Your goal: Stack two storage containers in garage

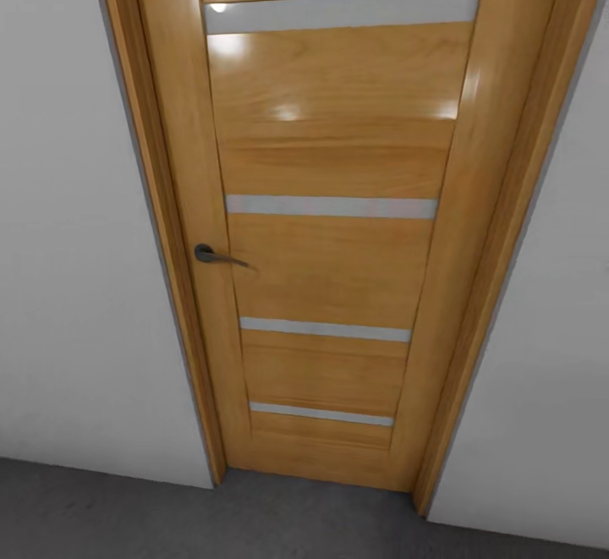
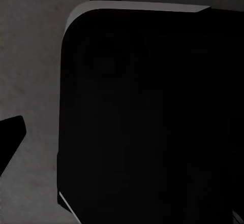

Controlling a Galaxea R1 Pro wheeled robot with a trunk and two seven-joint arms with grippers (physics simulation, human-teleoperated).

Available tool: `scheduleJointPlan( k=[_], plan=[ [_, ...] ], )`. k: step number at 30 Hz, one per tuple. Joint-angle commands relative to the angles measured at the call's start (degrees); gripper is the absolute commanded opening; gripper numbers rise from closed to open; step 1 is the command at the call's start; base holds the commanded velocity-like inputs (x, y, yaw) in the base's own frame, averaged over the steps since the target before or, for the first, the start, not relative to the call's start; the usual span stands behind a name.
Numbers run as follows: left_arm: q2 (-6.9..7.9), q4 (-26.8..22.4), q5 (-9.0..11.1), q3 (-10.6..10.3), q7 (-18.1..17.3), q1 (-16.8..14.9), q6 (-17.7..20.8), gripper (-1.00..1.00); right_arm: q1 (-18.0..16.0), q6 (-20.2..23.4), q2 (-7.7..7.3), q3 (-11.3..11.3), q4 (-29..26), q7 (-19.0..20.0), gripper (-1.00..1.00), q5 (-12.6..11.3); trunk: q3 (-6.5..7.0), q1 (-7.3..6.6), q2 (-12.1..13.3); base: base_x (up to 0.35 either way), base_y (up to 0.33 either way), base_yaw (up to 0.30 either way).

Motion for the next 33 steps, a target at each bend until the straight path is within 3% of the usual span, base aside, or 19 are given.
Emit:
scheduleJointPlan(
  k=[1,20,33],
  plan=[
    [-0.01,-0.03,0.58,-0.01,0.04,0.01,-0.12,1.0,-0.01,-0.16,-0.02,-0.06,0.01,-0.01,1.0,0.43,-0.04,0.0,-0.02,0.0,0.0,-0.079],
    [-0.01,-0.03,0.58,0.02,0.04,0.01,-0.11,1.0,-0.01,-0.25,-0.19,0.19,0.01,-0.01,1.0,0.72,-0.04,0.0,-0.02,0.0,0.004,-0.009],
    [-0.01,-0.03,0.63,0.0,0.04,0.01,-0.11,1.0,-0.01,-0.25,-0.21,0.19,0.01,-0.01,1.0,0.59,-0.04,0.0,-0.02,0.049,0.215,-0.002]
  ],
)
